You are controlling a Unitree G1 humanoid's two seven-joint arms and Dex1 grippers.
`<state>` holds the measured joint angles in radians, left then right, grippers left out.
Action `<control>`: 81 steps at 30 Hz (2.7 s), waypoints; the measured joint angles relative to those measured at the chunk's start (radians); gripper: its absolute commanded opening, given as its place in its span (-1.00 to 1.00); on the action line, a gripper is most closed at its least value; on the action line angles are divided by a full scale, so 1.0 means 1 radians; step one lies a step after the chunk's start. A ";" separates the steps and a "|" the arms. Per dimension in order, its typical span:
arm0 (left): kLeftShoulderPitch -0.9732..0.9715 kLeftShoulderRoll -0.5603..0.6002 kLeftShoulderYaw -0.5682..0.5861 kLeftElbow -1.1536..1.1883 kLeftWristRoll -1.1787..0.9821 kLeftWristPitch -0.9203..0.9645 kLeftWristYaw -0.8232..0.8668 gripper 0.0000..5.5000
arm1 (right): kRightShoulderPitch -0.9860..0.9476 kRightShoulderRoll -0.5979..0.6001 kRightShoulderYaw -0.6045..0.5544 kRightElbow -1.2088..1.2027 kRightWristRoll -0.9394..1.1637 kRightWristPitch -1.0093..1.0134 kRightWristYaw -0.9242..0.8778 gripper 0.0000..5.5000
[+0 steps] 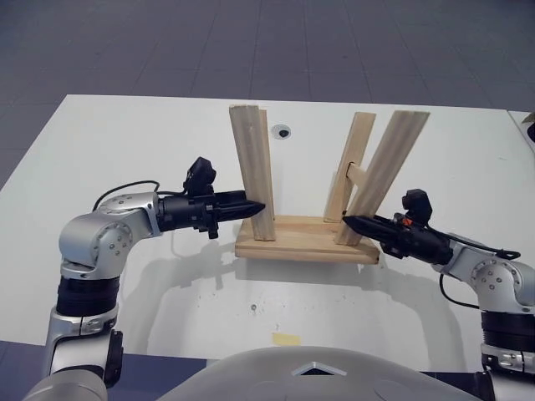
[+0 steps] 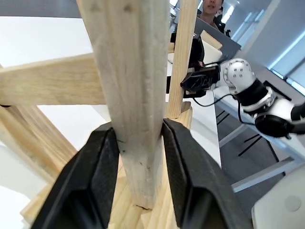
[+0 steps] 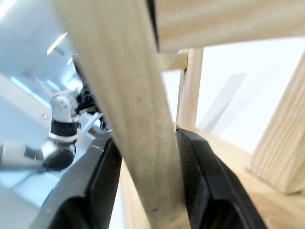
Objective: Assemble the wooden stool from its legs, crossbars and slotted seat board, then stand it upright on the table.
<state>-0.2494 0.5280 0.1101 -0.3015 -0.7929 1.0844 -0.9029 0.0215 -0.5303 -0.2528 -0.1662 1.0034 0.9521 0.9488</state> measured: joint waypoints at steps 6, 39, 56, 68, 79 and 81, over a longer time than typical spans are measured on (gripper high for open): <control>-0.054 -0.162 0.188 -0.025 -0.152 0.294 0.329 -0.26 | -0.026 0.143 -0.114 -0.052 0.128 0.001 -0.316 0.09; -0.068 0.155 -0.395 0.452 0.634 -0.923 -0.266 0.88 | -0.247 -0.040 0.269 0.598 -0.737 -0.964 0.148 0.65; -0.099 0.084 -0.390 0.439 0.589 -0.841 -0.311 -0.16 | -0.180 -0.039 0.275 0.515 -0.713 -0.865 0.234 -0.19; -0.052 0.153 -0.168 0.214 0.233 -0.347 -0.335 -0.34 | -0.021 -0.091 0.104 0.120 -0.322 -0.362 0.191 -0.19; -0.061 -0.043 0.046 0.142 -0.387 -0.122 0.200 -0.49 | 0.014 0.078 -0.030 -0.029 0.347 -0.388 -0.431 -0.33; -0.075 -0.100 0.052 0.143 -0.511 -0.125 0.370 -0.50 | 0.000 0.131 -0.034 -0.047 0.436 -0.437 -0.560 -0.43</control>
<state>-0.3248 0.4284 0.1618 -0.1584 -1.3035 0.9598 -0.5325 0.0216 -0.3993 -0.2864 -0.2130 1.4396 0.5156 0.3890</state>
